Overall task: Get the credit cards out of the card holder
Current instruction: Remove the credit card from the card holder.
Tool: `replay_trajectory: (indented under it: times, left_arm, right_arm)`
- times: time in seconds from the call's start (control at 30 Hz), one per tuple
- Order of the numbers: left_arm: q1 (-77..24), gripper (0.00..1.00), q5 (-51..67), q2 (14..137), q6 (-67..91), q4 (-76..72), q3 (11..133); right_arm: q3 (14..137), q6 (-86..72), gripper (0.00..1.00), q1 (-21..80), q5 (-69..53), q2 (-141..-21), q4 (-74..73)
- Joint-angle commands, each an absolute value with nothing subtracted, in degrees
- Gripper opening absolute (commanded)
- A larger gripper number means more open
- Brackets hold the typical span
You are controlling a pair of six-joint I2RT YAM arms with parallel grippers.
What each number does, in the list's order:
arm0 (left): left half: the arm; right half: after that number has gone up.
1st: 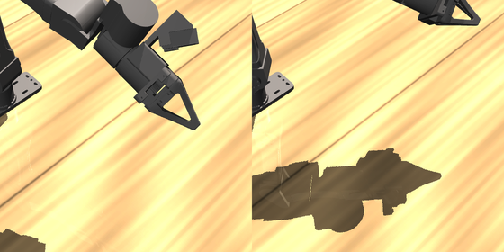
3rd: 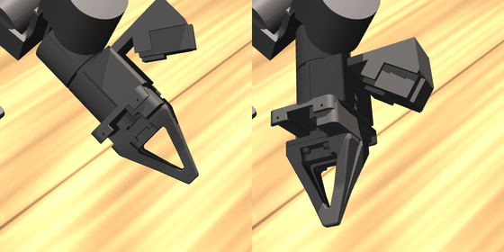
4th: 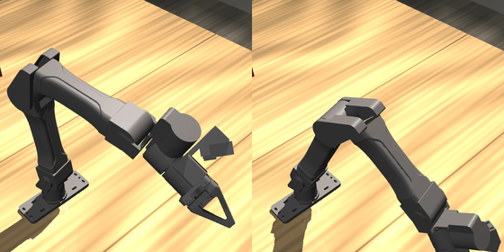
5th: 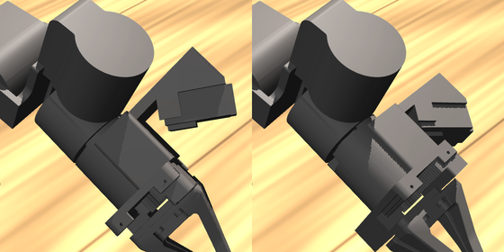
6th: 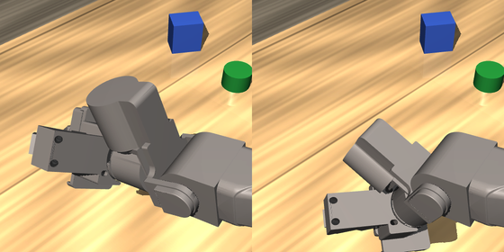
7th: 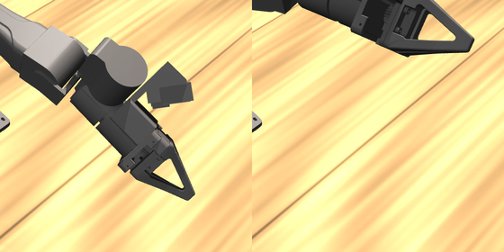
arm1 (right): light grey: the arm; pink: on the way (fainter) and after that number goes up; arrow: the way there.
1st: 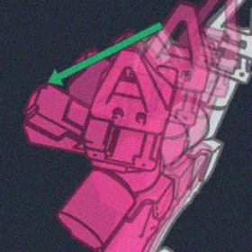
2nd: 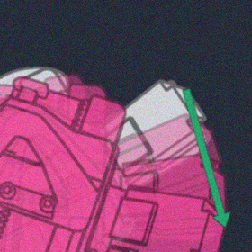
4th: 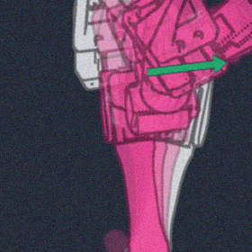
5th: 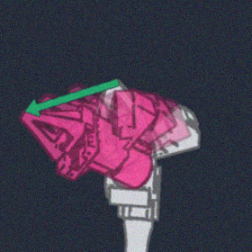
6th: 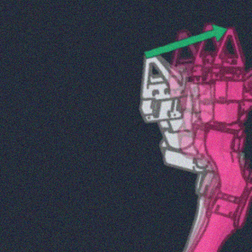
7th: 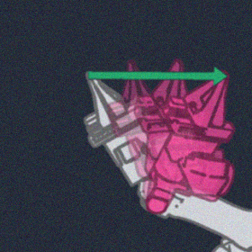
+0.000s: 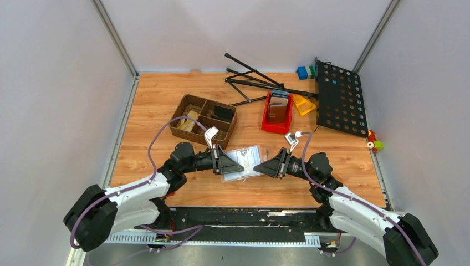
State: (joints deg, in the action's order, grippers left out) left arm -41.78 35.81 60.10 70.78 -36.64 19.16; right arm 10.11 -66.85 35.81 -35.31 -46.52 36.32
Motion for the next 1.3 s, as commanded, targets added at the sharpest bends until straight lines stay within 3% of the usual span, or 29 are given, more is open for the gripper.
replay_trajectory:
  times: [0.0, 0.13, 0.3, 0.5, 0.73, 1.13, 1.27]
  left_arm:
    - [-41.5, 0.04, 37.0, 58.9, 67.4, -34.4, 21.0]
    - [-41.5, 0.18, 35.7, 57.6, 68.7, -36.7, 20.5]
    - [-41.5, 0.2, 35.7, 58.2, 72.0, -43.5, 19.2]
    - [-41.4, 0.15, 35.7, 59.6, 76.1, -51.2, 17.4]
    - [-40.7, 0.03, 36.7, 58.8, 74.6, -47.9, 18.5]
    - [-39.3, 0.02, 37.9, 56.1, 70.9, -39.5, 19.5]
    - [-38.4, 0.01, 37.8, 54.5, 69.4, -35.8, 19.6]
  right_arm:
    - [11.2, -67.3, 0.07, 35.5, -35.7, -46.0, 40.8]
    - [11.0, -67.6, 0.0, 35.5, -35.8, -45.9, 40.7]
    - [10.9, -67.7, 0.0, 35.5, -36.1, -45.9, 40.8]
    - [10.3, -67.9, 0.07, 35.6, -35.8, -45.5, 41.0]
    - [9.2, -68.7, 0.17, 35.5, -34.9, -44.7, 41.9]
    - [8.9, -69.0, 0.14, 35.4, -34.3, -44.5, 42.5]
    - [8.8, -69.0, 0.09, 35.2, -34.0, -44.2, 42.1]
